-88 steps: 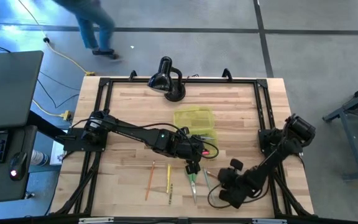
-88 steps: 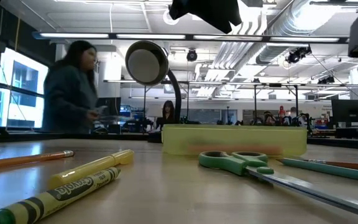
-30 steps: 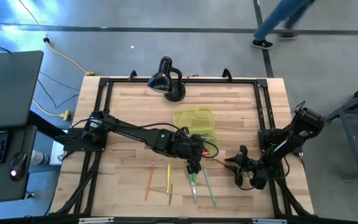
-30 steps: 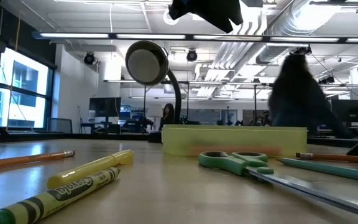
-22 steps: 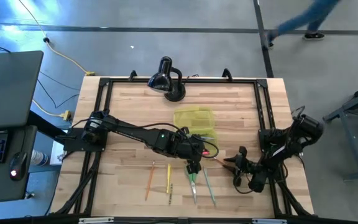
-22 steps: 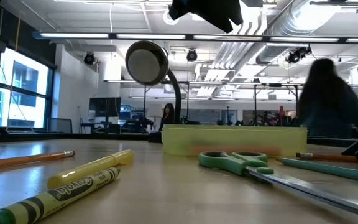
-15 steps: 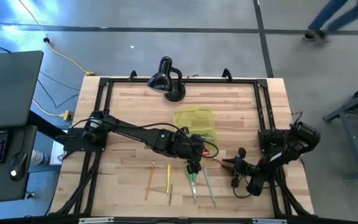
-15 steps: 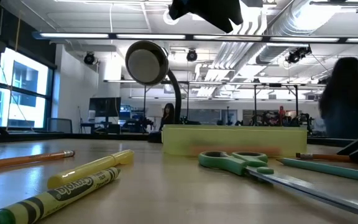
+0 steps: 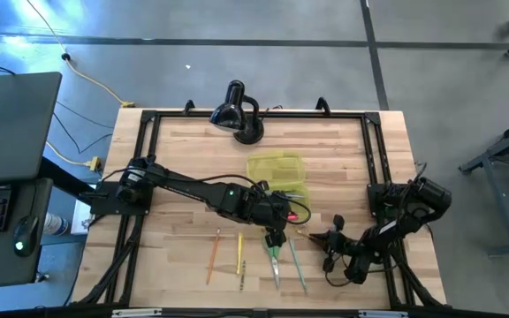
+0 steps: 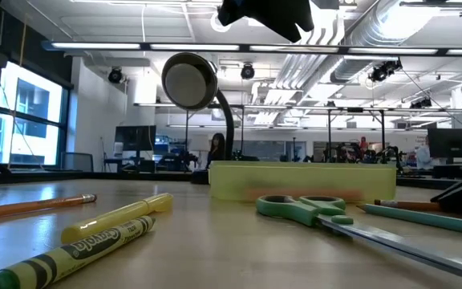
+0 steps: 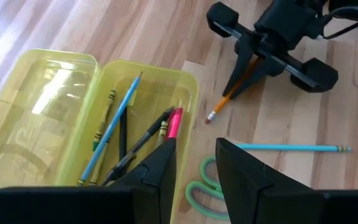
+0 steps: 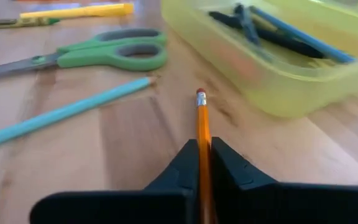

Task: Pick & place school supplies into a supply box
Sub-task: Put the right yellow pencil into the yellow supply box

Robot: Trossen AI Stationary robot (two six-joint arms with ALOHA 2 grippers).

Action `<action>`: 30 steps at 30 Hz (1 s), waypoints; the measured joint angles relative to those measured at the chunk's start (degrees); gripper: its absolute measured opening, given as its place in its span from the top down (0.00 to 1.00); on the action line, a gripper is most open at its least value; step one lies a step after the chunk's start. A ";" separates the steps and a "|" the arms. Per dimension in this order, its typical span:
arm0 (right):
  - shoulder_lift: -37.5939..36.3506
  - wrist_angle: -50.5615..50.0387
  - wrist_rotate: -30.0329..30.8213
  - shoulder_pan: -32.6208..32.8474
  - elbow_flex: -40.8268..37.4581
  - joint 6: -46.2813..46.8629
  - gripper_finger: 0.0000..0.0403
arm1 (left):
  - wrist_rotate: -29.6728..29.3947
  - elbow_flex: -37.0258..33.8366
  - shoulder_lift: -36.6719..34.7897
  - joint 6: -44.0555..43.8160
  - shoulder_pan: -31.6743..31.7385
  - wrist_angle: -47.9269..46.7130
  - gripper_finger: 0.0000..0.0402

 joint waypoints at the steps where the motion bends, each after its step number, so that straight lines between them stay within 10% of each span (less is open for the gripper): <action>1: -0.32 -0.02 -0.92 0.27 0.72 -1.29 0.98 | 0.13 -0.01 0.00 -0.02 0.00 -0.01 0.64; 12: -9.57 -1.63 -7.07 -1.46 8.36 -21.38 0.99 | 0.19 -0.01 0.00 -0.14 0.00 0.03 0.64; 20: -17.79 -3.79 -8.43 -15.54 8.18 -39.71 0.99 | 1.50 -0.01 0.00 -1.28 0.00 0.21 0.64; 30: -16.86 -2.05 -29.76 -37.10 8.20 -47.47 0.99 | 1.01 -0.01 0.00 -1.59 0.00 0.45 0.64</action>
